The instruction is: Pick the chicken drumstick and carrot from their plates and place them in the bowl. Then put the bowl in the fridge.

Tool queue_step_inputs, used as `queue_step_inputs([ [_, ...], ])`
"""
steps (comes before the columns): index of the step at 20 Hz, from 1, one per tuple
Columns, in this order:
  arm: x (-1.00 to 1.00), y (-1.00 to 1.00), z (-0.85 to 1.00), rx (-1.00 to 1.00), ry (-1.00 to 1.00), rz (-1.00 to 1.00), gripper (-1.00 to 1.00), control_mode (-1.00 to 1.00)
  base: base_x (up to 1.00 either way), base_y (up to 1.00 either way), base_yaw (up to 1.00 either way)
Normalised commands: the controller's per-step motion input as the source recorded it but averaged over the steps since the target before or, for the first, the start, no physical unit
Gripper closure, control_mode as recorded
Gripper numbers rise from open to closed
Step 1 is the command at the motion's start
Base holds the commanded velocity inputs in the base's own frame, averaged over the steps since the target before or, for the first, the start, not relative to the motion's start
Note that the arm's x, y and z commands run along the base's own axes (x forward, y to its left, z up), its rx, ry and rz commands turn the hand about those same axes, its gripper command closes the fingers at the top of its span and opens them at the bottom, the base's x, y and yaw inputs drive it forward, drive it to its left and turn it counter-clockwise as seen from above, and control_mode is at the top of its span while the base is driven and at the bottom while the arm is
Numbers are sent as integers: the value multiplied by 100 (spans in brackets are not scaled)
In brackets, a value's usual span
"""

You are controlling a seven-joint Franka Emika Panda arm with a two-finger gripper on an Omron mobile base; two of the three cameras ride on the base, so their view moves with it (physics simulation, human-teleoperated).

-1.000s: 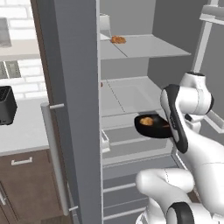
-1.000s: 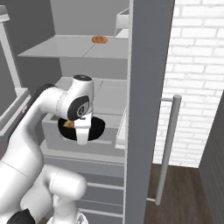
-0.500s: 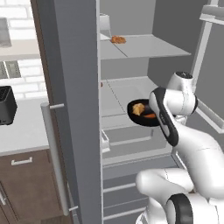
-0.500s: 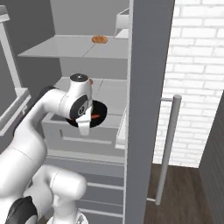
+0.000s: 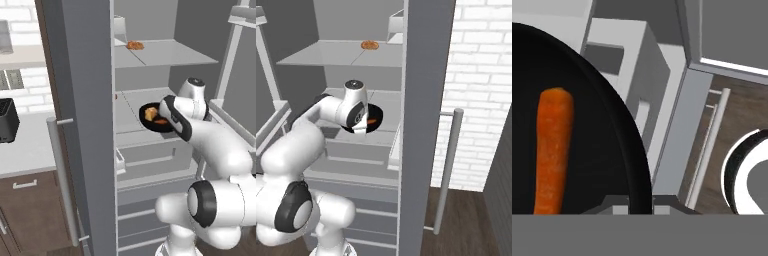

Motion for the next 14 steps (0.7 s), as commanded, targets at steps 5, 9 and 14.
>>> queue_step_inputs([
  [5,94,0,0,0,-1,0,100,-100,0,0,0],
  [9,68,0,-2,0,0,0,100,-100,0,0,0],
  [14,58,0,-39,0,-1,0,100,-100,0,0,0],
])
